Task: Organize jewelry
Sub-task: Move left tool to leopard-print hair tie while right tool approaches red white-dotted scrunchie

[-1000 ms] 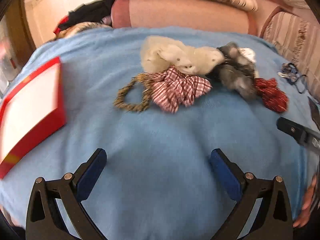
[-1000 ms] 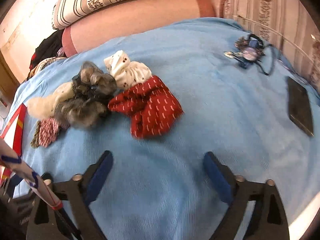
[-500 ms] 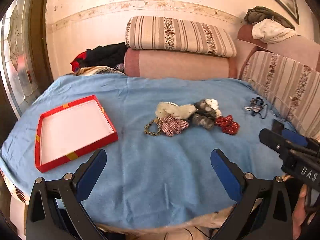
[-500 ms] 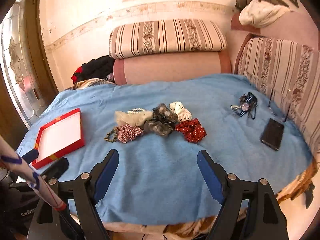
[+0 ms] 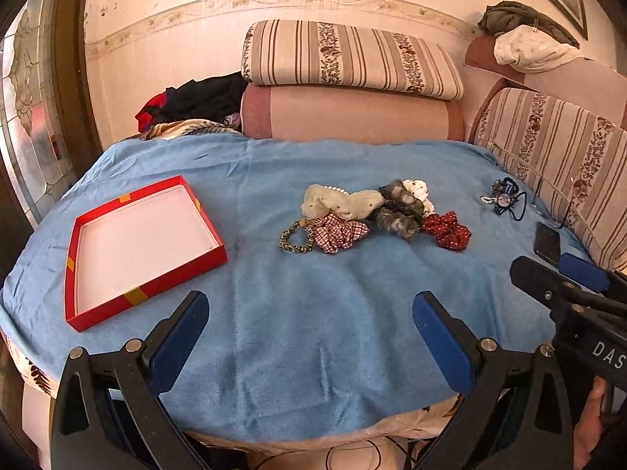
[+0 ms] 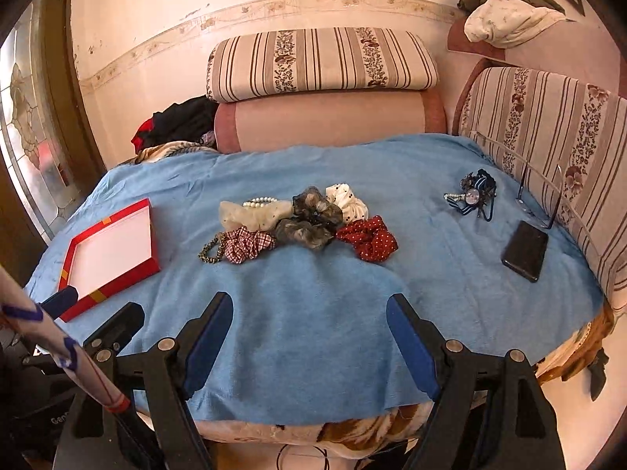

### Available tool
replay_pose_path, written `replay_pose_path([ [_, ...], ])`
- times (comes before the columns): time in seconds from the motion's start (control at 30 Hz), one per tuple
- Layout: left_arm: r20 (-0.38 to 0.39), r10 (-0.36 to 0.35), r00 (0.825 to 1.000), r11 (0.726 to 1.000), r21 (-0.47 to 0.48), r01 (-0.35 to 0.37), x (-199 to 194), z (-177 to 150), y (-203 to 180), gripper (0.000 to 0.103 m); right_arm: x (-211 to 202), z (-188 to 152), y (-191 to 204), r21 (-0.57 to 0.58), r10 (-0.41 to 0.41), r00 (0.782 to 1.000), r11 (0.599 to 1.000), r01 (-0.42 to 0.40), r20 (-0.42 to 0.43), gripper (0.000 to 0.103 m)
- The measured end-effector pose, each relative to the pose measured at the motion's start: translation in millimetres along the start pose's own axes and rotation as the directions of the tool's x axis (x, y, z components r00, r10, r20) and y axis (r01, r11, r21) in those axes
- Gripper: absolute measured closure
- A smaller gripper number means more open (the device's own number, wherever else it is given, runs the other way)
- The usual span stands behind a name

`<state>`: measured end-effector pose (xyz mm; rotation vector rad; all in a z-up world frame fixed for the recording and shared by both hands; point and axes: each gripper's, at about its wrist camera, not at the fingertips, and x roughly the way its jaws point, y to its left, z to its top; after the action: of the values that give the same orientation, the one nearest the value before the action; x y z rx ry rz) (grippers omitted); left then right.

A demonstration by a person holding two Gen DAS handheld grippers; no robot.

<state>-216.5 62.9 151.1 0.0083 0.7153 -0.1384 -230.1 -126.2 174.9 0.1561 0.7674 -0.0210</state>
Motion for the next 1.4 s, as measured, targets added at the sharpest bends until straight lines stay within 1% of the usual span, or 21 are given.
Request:
replay_pose_path([
  [0.5, -0.042, 0.033, 0.999, 0.999, 0.013, -0.032, 15, -4, 0, 0.000, 12, 0, -2, 0.025, 0.026, 0.999, 0.999, -0.025, -0.045, 0.019],
  [0.67, -0.059, 0.036, 0.998, 0.999, 0.011, -0.036, 21, -4, 1, 0.000, 19, -2, -7, 0.038, 0.026, 0.998, 0.999, -0.024, -0.057, 0.019],
  [0.83, -0.086, 0.040, 0.996, 0.999, 0.002, -0.040, 33, -4, 3, 0.000, 31, -4, -19, 0.070, 0.018, 0.996, 0.997, -0.012, -0.088, 0.019],
  [0.93, -0.096, 0.037, 0.995, 0.999, 0.004, -0.037, 40, -3, 4, 0.000, 36, -5, -19, 0.062, 0.012, 0.996, 0.998, -0.006, -0.093, 0.019],
  [1.0, -0.102, 0.031, 0.994, 0.999, -0.008, -0.032, 48, 2, 8, 0.000, 42, -2, -22, 0.060, 0.015, 0.995, 0.998, -0.009, -0.095, 0.020],
  [1.03, -0.113, 0.016, 0.994, 1.000, -0.021, -0.018, 54, 6, 11, 0.000, 47, 0, -26, 0.064, 0.012, 0.995, 0.998, -0.006, -0.097, 0.024],
  [1.07, -0.128, 0.001, 0.992, 0.999, -0.038, -0.006, 63, 11, 16, 0.000, 52, 3, -29, 0.068, 0.002, 0.995, 0.998, 0.005, -0.099, 0.026],
  [1.13, -0.158, -0.015, 0.987, 0.997, -0.071, 0.004, 84, 22, 26, 0.000, 64, 11, -41, 0.096, -0.013, 0.994, 0.995, 0.024, -0.111, 0.027],
  [1.23, -0.169, -0.008, 0.986, 0.997, -0.078, -0.005, 110, 37, 35, 0.000, 77, 22, -53, 0.128, -0.021, 0.993, 0.991, 0.036, -0.117, 0.028],
  [1.27, -0.175, -0.021, 0.984, 0.997, -0.082, 0.007, 119, 42, 38, 0.000, 81, 26, -56, 0.130, -0.020, 0.993, 0.991, 0.035, -0.119, 0.028],
  [1.33, -0.189, -0.020, 0.982, 0.997, -0.079, 0.005, 136, 51, 41, 0.003, 88, 32, -59, 0.130, -0.024, 0.993, 0.991, 0.040, -0.119, 0.031],
  [1.4, -0.195, -0.029, 0.980, 0.998, -0.066, 0.016, 150, 59, 43, 0.013, 95, 38, -62, 0.134, -0.024, 0.992, 0.990, 0.040, -0.120, 0.033],
])
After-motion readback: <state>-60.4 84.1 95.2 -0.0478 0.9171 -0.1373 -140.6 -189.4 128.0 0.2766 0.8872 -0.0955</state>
